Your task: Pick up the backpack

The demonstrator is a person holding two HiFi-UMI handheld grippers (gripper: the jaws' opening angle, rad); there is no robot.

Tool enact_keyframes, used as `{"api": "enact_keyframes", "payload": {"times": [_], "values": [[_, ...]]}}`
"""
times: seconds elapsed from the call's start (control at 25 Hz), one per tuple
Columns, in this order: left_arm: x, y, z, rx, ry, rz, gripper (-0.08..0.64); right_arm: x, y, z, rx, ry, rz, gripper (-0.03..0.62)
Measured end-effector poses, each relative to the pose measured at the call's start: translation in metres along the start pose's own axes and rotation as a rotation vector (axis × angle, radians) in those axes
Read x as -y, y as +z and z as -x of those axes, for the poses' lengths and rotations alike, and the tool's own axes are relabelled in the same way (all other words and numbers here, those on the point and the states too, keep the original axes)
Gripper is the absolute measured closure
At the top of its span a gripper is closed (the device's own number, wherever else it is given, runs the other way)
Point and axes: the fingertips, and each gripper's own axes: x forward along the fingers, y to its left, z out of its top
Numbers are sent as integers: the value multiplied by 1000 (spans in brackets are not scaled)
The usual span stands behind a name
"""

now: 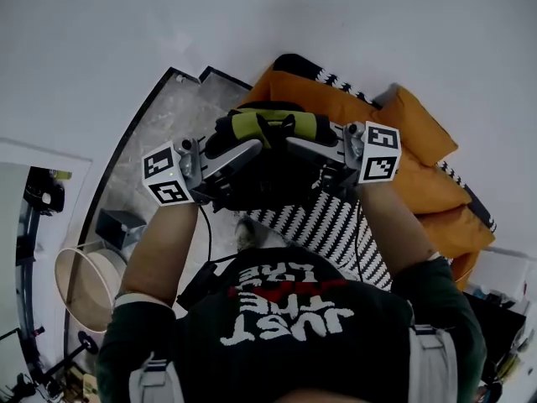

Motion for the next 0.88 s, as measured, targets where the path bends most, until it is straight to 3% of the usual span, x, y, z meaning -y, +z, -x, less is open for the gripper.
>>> {"api": "enact_keyframes", "payload": {"times": [0.36,0.6,0.88], "values": [[49,88,-35,-14,-13,-169,474,-59,104,-17,-1,-14,83,515],[59,90,-38,-67,-7,-271,474,-65,114,-15,40,-14,126,518],[56,89,-40,-115,-4,-361,476,-66,116,-8,86,25,240,520]]}}
